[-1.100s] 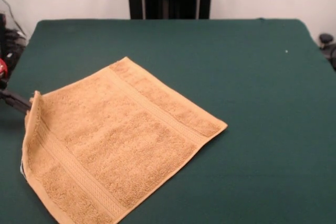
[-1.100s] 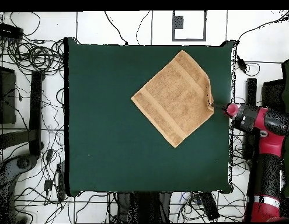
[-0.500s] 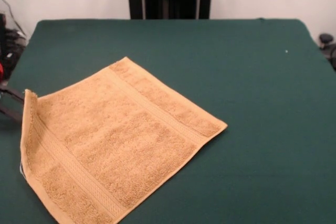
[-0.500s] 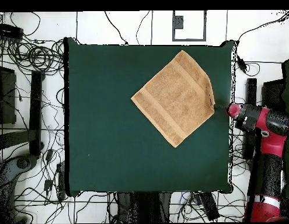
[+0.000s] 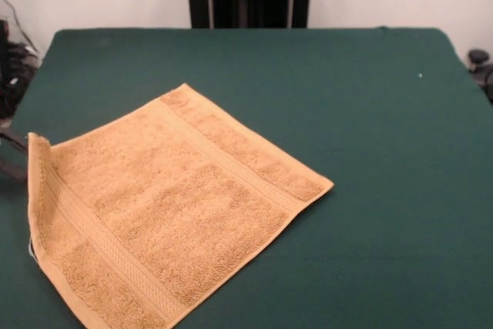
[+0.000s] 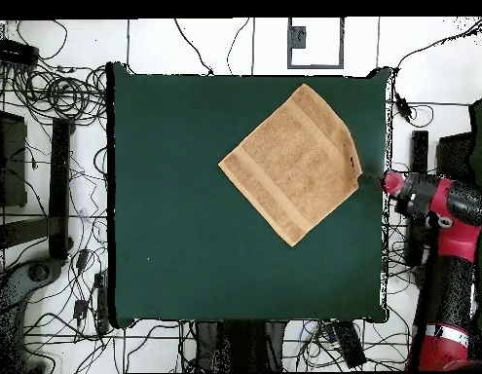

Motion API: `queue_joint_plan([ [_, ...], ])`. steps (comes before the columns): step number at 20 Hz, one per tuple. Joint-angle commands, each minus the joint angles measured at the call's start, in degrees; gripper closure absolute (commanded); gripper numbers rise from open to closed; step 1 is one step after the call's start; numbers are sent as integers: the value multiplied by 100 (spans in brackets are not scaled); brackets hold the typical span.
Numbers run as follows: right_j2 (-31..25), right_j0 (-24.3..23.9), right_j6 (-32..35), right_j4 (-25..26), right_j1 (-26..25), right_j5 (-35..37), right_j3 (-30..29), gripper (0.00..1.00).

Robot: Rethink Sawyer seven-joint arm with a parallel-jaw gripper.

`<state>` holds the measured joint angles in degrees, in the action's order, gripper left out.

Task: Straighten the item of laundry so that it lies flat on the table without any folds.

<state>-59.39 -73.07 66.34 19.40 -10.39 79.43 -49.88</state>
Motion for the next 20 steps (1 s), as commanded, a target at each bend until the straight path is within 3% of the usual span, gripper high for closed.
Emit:
queue_joint_plan([
  [1,370,362,-1771,307,679,808,188,0],
  [6,462,6,-1232,438,1844,645,-854,0],
  [12,240,-419,27,180,3057,19,-2446,0],
  [20,-119,-733,1568,-121,3328,-2200,-4423,0],
])
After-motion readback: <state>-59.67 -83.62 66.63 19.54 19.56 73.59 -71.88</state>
